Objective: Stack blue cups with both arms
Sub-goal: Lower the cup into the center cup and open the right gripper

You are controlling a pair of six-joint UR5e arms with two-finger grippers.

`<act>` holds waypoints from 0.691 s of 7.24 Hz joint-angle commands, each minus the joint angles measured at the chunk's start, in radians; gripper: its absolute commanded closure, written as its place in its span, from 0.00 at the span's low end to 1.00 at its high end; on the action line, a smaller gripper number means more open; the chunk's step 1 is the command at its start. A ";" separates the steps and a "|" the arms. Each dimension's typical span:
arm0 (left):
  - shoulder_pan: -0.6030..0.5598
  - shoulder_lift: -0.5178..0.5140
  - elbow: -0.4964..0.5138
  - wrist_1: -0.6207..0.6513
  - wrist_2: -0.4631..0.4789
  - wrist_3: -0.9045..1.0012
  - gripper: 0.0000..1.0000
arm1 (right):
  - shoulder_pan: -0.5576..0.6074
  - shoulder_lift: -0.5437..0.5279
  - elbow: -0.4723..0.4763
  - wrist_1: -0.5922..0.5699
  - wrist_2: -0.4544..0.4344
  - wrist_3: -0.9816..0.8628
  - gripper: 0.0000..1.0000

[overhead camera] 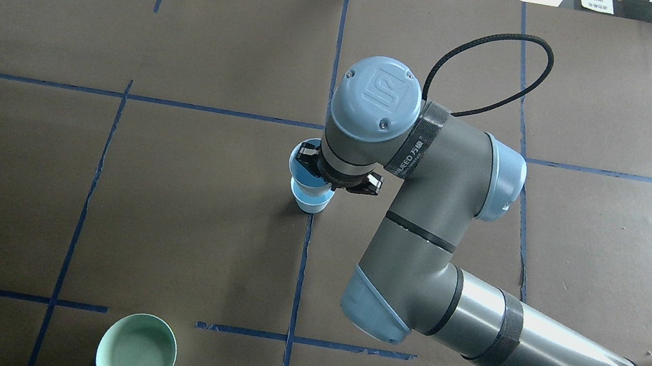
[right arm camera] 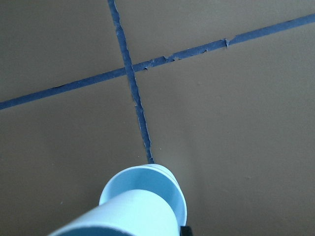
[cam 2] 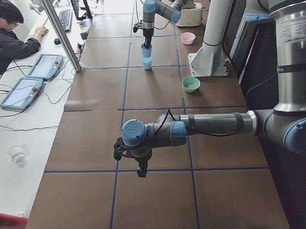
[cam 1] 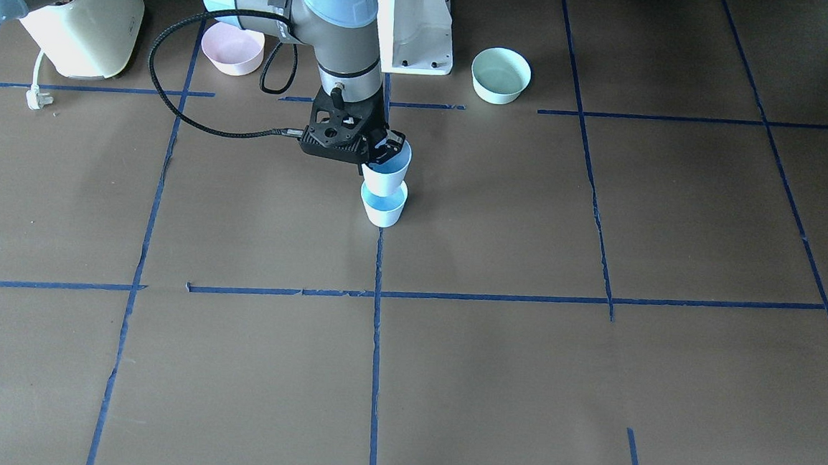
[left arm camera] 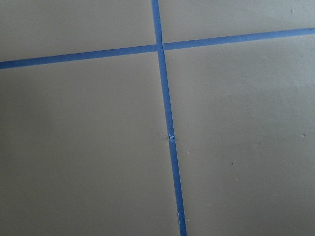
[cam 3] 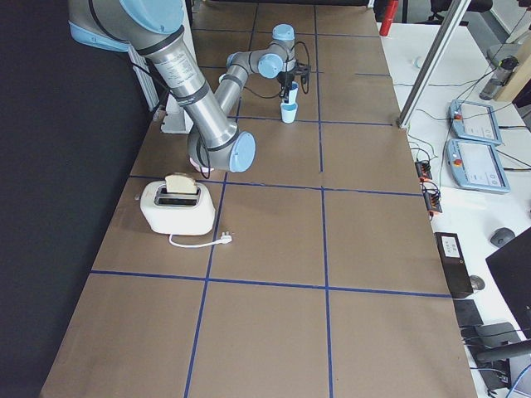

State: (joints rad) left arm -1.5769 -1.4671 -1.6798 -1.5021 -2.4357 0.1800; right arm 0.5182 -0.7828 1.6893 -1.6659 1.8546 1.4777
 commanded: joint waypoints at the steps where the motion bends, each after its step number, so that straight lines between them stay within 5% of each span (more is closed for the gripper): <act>1: 0.000 -0.001 0.000 -0.001 -0.003 -0.001 0.00 | -0.001 0.002 -0.003 0.008 -0.002 0.001 0.78; 2: 0.000 -0.001 0.000 0.000 -0.003 -0.001 0.00 | -0.007 0.002 -0.008 0.008 -0.023 -0.005 0.01; 5: 0.000 -0.001 0.000 -0.001 -0.002 0.001 0.00 | 0.015 -0.001 -0.002 0.020 0.001 -0.020 0.00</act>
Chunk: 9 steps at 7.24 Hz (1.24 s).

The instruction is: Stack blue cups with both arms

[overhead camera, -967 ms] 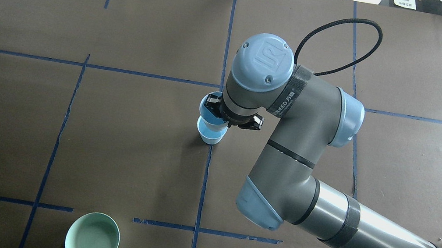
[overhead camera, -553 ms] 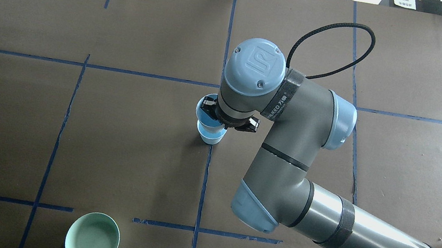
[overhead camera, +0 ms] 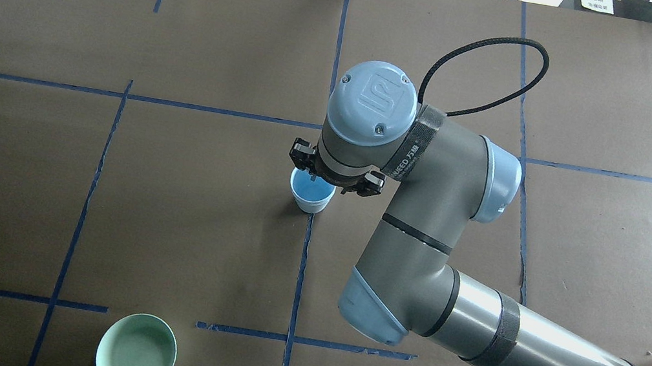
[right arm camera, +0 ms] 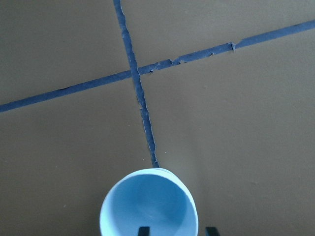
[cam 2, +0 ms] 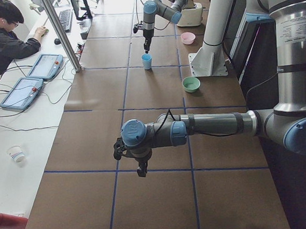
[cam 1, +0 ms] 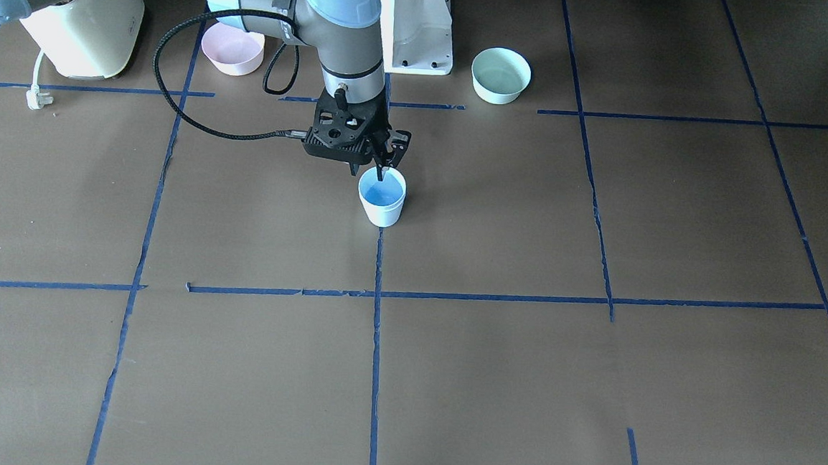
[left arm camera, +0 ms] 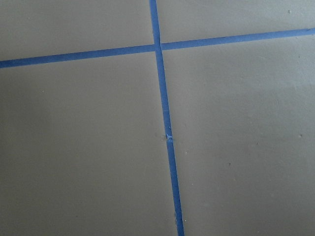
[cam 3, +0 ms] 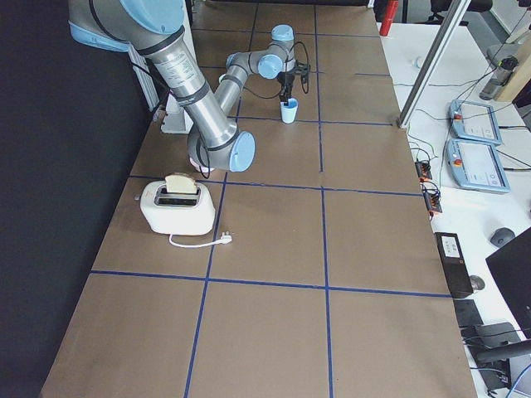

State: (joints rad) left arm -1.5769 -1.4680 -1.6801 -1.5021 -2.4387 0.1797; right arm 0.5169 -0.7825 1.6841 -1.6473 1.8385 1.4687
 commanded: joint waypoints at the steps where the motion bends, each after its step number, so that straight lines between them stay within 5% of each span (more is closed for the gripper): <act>1: 0.000 0.001 0.000 -0.001 0.007 0.004 0.00 | 0.088 -0.017 0.003 -0.002 0.128 -0.075 0.00; 5: 0.005 -0.025 -0.001 0.019 0.168 0.012 0.00 | 0.568 -0.301 -0.014 -0.009 0.506 -0.863 0.00; 7: 0.005 -0.014 -0.001 0.014 0.100 0.009 0.00 | 0.688 -0.468 0.002 -0.003 0.512 -1.141 0.00; 9: 0.008 -0.023 -0.007 0.006 0.151 0.001 0.00 | 0.814 -0.681 0.003 0.004 0.522 -1.478 0.00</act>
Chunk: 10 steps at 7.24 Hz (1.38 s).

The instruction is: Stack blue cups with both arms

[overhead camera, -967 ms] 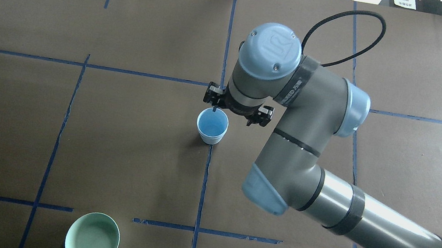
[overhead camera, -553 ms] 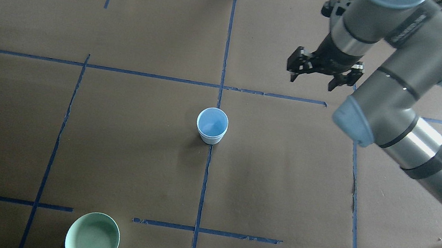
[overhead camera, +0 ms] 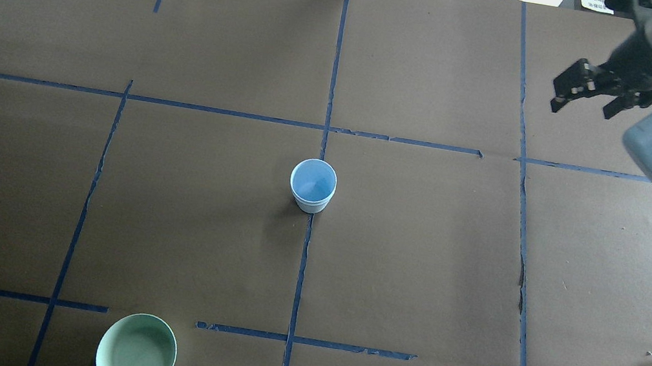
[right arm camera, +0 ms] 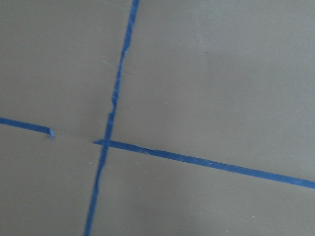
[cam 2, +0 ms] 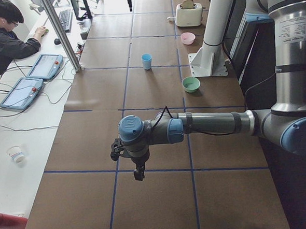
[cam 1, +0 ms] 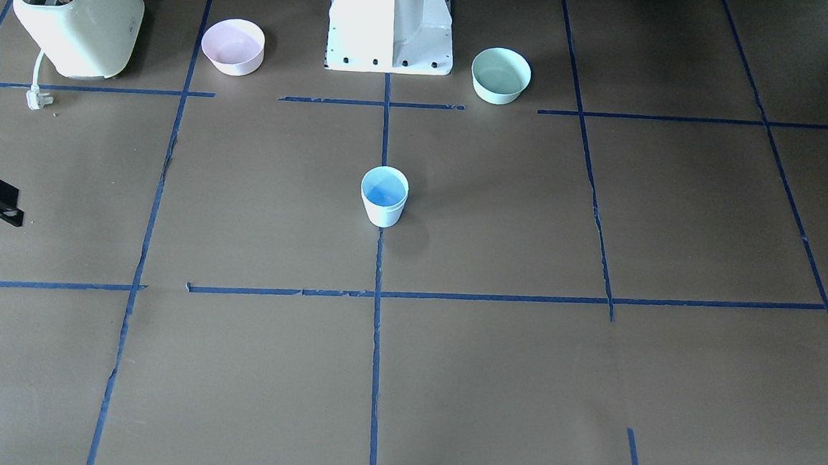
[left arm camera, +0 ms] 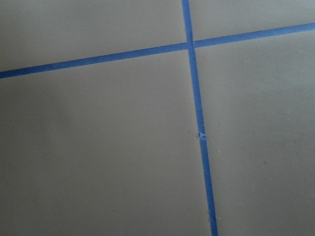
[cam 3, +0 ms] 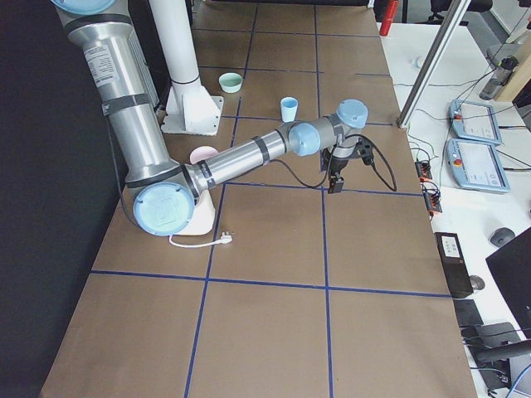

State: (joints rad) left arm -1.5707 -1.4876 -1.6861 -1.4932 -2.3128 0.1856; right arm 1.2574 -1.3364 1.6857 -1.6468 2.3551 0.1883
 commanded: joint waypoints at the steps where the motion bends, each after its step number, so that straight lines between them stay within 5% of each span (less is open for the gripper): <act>1: -0.003 0.007 -0.010 -0.010 0.013 0.006 0.00 | 0.145 -0.209 0.002 0.002 0.006 -0.321 0.00; 5: -0.002 0.030 -0.006 -0.004 -0.013 0.002 0.00 | 0.327 -0.427 0.049 0.004 -0.002 -0.373 0.00; 10: 0.000 0.066 -0.006 -0.002 -0.011 0.003 0.00 | 0.324 -0.429 0.052 0.004 0.006 -0.368 0.00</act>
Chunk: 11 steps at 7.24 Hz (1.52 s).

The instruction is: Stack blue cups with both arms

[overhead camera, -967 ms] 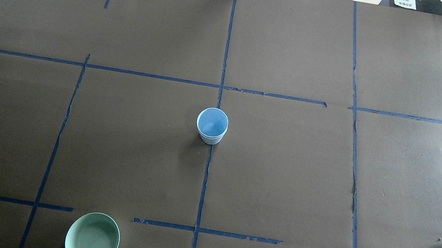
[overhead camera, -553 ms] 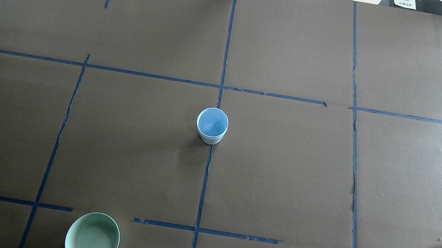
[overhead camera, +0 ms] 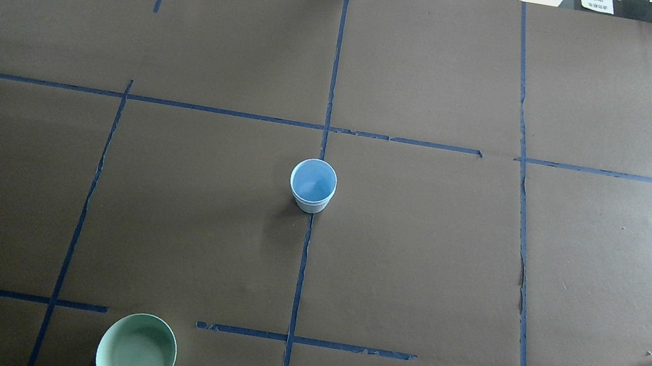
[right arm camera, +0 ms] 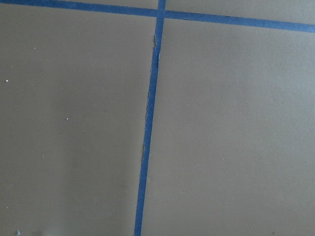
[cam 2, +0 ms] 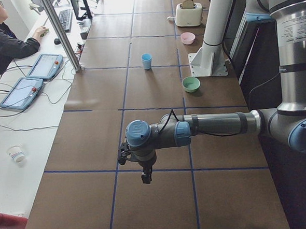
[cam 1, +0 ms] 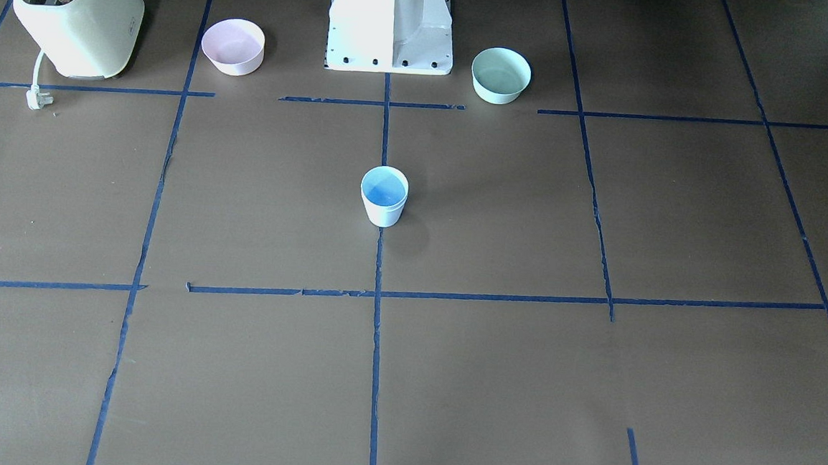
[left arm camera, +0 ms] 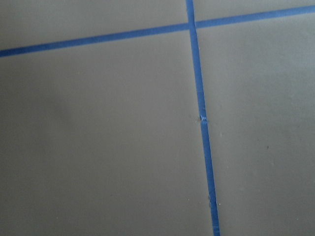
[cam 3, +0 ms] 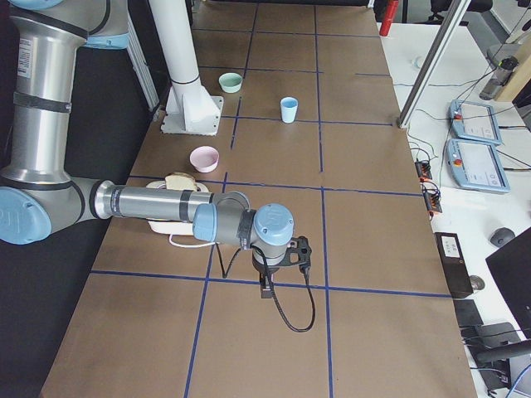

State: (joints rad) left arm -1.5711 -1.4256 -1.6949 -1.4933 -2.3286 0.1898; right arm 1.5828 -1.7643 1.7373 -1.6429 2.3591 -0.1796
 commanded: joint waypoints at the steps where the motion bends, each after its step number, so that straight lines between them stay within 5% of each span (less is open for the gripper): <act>1: -0.001 0.007 -0.003 -0.002 0.005 -0.001 0.00 | -0.001 0.000 0.001 0.000 0.002 0.000 0.00; 11: 0.000 0.010 -0.008 -0.007 0.003 0.000 0.00 | -0.018 0.011 0.001 0.000 0.002 0.002 0.00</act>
State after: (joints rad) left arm -1.5708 -1.4160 -1.7024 -1.5000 -2.3254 0.1900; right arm 1.5648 -1.7557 1.7394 -1.6405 2.3580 -0.1814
